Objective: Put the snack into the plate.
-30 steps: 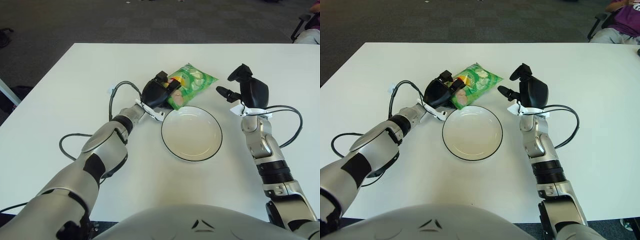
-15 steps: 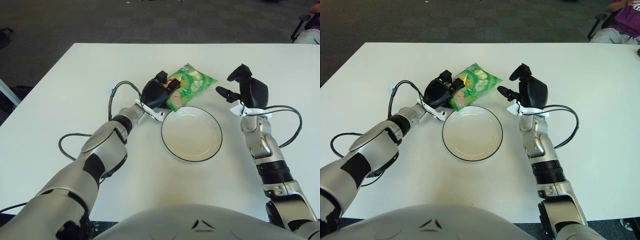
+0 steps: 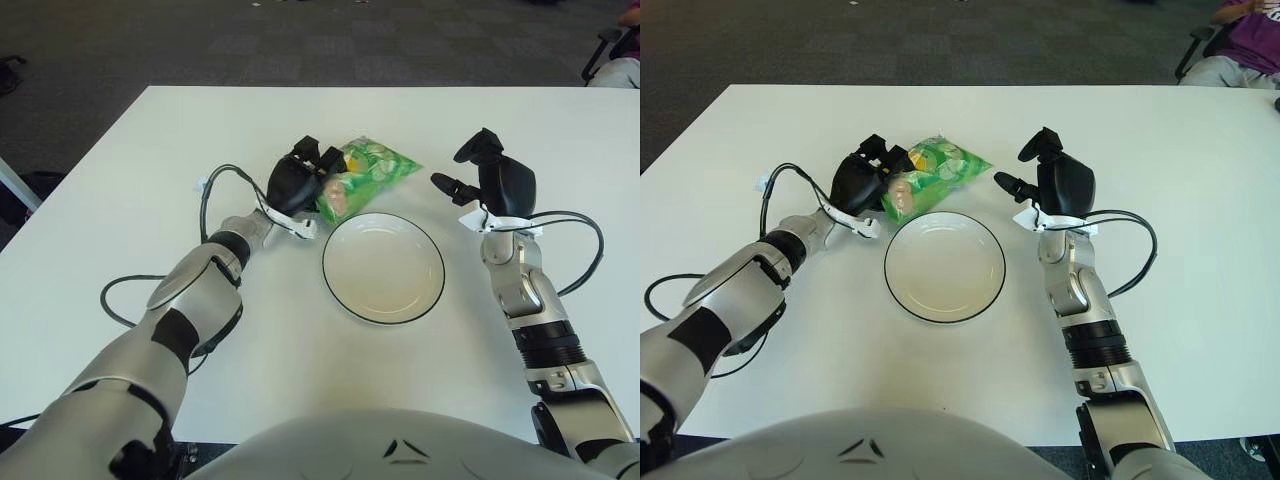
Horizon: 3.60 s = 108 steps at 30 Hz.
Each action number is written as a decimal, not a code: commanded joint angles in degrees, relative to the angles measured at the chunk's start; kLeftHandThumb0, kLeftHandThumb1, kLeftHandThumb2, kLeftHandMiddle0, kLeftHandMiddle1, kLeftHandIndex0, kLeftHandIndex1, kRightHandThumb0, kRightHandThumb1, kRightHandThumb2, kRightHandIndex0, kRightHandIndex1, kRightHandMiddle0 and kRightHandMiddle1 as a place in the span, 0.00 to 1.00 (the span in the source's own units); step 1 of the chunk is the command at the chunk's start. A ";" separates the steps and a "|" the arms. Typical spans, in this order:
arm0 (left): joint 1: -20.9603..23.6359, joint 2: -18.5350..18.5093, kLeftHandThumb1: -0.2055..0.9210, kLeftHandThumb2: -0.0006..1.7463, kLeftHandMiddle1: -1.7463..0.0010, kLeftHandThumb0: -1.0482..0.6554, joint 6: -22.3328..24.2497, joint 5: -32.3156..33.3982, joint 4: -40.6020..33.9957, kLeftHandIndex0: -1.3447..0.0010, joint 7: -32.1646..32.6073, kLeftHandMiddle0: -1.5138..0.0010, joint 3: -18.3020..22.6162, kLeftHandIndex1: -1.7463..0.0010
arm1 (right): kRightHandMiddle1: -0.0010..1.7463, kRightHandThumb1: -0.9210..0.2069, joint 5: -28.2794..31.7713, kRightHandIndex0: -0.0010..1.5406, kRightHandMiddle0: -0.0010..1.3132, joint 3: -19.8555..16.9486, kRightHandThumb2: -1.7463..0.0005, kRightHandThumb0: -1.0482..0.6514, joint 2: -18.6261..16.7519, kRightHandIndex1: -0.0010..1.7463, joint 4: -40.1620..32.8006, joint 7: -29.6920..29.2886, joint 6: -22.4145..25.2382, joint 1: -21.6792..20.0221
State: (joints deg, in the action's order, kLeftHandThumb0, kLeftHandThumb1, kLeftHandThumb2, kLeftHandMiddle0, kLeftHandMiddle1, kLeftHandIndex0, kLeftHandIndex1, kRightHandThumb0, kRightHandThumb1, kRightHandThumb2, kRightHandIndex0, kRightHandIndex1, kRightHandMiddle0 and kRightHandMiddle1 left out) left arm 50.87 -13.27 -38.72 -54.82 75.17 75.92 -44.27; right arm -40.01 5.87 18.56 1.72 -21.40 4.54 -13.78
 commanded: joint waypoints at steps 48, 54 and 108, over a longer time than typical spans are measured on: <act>-11.87 -9.65 1.00 0.10 0.00 0.66 -13.60 -15.65 -31.98 0.50 16.58 0.38 7.13 0.00 | 0.91 0.00 -0.45 0.46 0.26 -0.05 0.78 0.41 0.30 0.20 1.86 -1.01 -0.28 -1.95; -12.34 -9.83 1.00 0.10 0.00 0.65 -13.50 -15.98 -32.33 0.50 16.58 0.38 7.65 0.00 | 0.91 0.00 -0.42 0.46 0.26 -0.03 0.78 0.41 0.29 0.20 2.28 -1.08 -0.35 -2.25; -6.23 -16.53 1.00 0.14 0.76 0.45 -43.28 2.61 -18.29 0.72 -33.13 0.64 3.77 0.75 | 0.91 0.00 -0.42 0.46 0.26 0.14 0.78 0.41 0.18 0.20 3.29 -1.23 -0.35 -3.13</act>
State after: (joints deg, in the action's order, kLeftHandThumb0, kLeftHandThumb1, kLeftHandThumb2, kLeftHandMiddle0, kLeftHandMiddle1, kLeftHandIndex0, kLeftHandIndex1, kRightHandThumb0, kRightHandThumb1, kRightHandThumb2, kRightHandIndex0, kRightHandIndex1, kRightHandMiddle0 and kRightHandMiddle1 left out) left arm 41.48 -27.88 -80.54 -53.25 54.87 49.06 -40.65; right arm -39.95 6.03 18.68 4.46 -22.12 4.26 -15.39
